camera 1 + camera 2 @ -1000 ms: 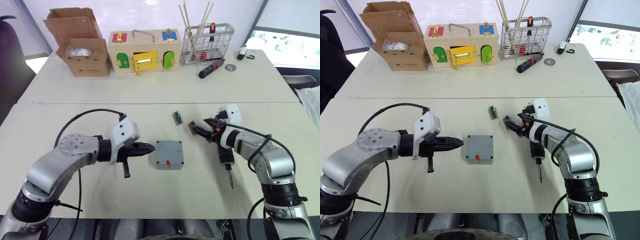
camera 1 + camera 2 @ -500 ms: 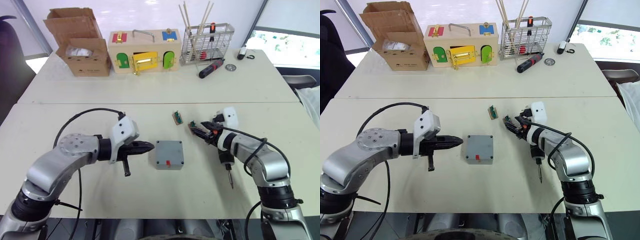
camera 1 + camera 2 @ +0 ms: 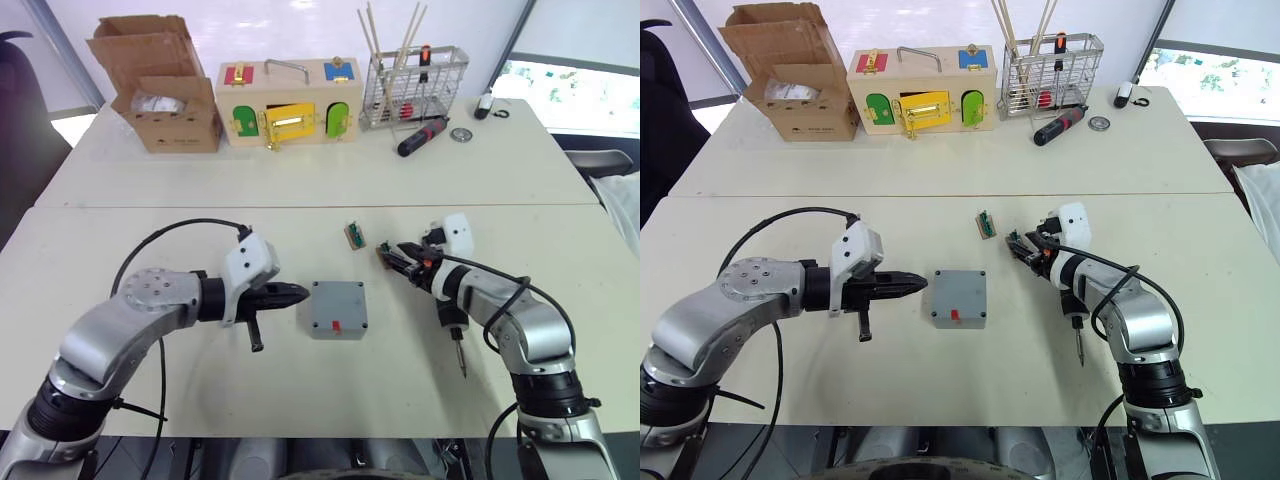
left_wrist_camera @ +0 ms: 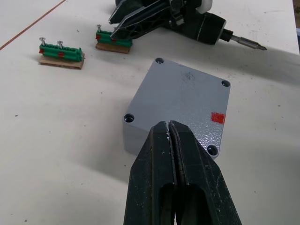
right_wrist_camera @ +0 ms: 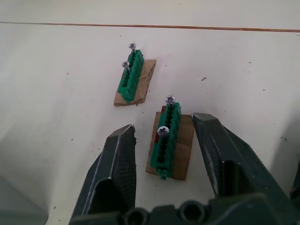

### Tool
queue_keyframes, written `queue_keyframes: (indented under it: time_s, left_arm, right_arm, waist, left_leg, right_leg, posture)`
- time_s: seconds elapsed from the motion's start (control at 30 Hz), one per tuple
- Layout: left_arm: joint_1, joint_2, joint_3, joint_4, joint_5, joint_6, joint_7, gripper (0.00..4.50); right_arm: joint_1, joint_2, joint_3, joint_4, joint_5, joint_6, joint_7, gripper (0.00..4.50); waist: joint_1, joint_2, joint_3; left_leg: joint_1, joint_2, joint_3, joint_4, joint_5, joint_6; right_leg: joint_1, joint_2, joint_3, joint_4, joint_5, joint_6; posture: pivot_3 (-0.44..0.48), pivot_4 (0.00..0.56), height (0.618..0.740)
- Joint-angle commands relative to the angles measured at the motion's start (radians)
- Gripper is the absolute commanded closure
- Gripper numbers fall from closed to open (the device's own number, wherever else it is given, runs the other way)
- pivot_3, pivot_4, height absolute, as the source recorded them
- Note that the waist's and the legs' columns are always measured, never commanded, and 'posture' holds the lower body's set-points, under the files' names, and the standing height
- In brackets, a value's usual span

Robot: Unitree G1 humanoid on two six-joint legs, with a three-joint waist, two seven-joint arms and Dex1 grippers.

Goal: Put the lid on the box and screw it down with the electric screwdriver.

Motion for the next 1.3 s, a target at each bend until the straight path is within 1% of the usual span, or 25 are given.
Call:
queue_keyframes:
  time_s: [0.03, 0.07, 0.33, 0.57, 0.67, 0.8, 0.87, 0.97, 1.0, 1.17, 1.3]
  left_arm:
    - [-0.005, 0.003, 0.000, -0.010, 0.009, -0.022, 0.004, 4.50]
    - [-0.003, 0.004, -0.001, -0.009, 0.010, -0.023, 0.004, 4.50]
    - [-0.007, 0.003, -0.003, -0.003, 0.011, -0.025, 0.004, 4.50]
    - [-0.019, 0.007, 0.007, 0.025, 0.010, -0.040, -0.010, 4.50]
    - [-0.041, 0.005, 0.011, 0.053, 0.009, -0.049, -0.017, 4.50]
    - [-0.082, -0.006, 0.032, 0.078, -0.026, -0.039, -0.034, 4.50]
    - [-0.093, -0.002, 0.049, 0.087, -0.051, -0.026, -0.046, 4.50]
    - [-0.094, 0.022, 0.058, 0.096, -0.068, -0.016, -0.074, 4.50]
    - [-0.088, 0.035, 0.055, 0.098, -0.066, -0.021, -0.088, 4.50]
    - [-0.049, 0.086, 0.047, 0.079, -0.064, -0.042, -0.141, 4.50]
    - [-0.033, 0.105, 0.052, 0.062, -0.069, -0.040, -0.162, 4.50]
  right_arm:
    - [-0.012, 0.006, -0.003, -0.013, -0.006, -0.024, -0.003, 4.30]
    - [-0.013, 0.008, -0.003, -0.013, -0.006, -0.024, -0.005, 4.44]
    - [-0.012, 0.016, -0.003, -0.025, -0.007, -0.024, -0.011, 4.44]
    - [-0.019, 0.013, -0.043, -0.092, 0.022, -0.023, -0.015, 4.44]
    - [-0.027, -0.010, -0.058, -0.119, 0.030, -0.039, 0.004, 4.44]
    - [-0.036, -0.036, -0.093, -0.179, 0.079, -0.035, 0.047, 4.44]
    - [-0.016, -0.060, -0.094, -0.238, 0.113, -0.040, 0.095, 4.44]
    - [0.041, -0.092, -0.067, -0.325, 0.152, -0.061, 0.164, 4.44]
    - [0.062, -0.094, -0.056, -0.348, 0.162, -0.059, 0.171, 4.44]
    - [0.146, -0.108, 0.014, -0.396, 0.148, -0.072, 0.193, 4.44]
    - [0.173, -0.098, 0.024, -0.413, 0.189, -0.056, 0.196, 4.44]
  waist:
    - [0.000, 0.000, 0.000]
    - [0.000, 0.000, 0.000]
    - [0.000, 0.000, 0.000]
    - [0.000, 0.000, 0.001]
    - [0.002, 0.000, 0.001]
    - [0.000, 0.000, 0.002]
    - [0.000, 0.000, 0.002]
    - [0.000, 0.000, 0.002]
    - [0.000, 0.000, 0.002]
    - [0.000, 0.000, 0.002]
    - [0.002, 0.000, 0.002]
  left_leg:
    - [0.000, 0.000, 0.000, 0.000, 0.000, 0.000]
    - [0.000, 0.000, 0.000, 0.000, 0.000, 0.000]
    - [0.000, 0.000, 0.000, 0.000, 0.000, 0.000]
    - [0.000, 0.000, 0.000, 0.000, 0.000, 0.000]
    - [0.000, 0.000, 0.000, 0.000, 0.000, 0.000]
    - [-0.001, 0.000, 0.000, 0.000, 0.000, 0.000]
    - [-0.003, 0.000, 0.000, 0.000, 0.000, 0.000]
    - [-0.013, 0.000, 0.000, 0.001, 0.000, 0.000]
    - [-0.014, 0.000, 0.000, 0.001, 0.000, 0.000]
    - [-0.015, 0.000, 0.000, 0.001, 0.000, 0.000]
    - [-0.015, 0.000, 0.000, 0.002, 0.001, -0.001]
  right_leg:
    - [0.000, 0.000, 0.000, 0.000, 0.000, 0.000]
    - [0.000, 0.000, 0.000, 0.000, 0.000, 0.000]
    - [0.000, 0.000, 0.000, 0.000, 0.000, 0.000]
    - [0.000, 0.000, 0.000, 0.000, 0.000, 0.000]
    - [0.000, 0.000, 0.000, 0.000, 0.000, 0.000]
    - [-0.001, 0.000, 0.000, 0.000, 0.000, 0.000]
    - [-0.003, 0.000, 0.000, 0.000, 0.000, 0.000]
    - [-0.013, 0.000, 0.000, 0.002, 0.000, 0.000]
    - [-0.015, 0.000, 0.000, 0.002, 0.000, 0.000]
    - [-0.015, 0.000, 0.000, 0.002, 0.000, 0.000]
    - [-0.015, 0.000, 0.000, 0.002, 0.000, 0.000]
  posture:
    - [0.000, 0.150, 0.740]
    - [0.000, 0.150, 0.740]
    - [0.000, 0.150, 0.740]
    - [0.000, 0.150, 0.740]
    - [0.000, 0.150, 0.740]
    - [0.000, 0.150, 0.740]
    - [0.000, 0.150, 0.740]
    - [0.000, 0.150, 0.740]
    - [0.000, 0.150, 0.740]
    - [0.000, 0.150, 0.740]
    - [0.000, 0.150, 0.740]
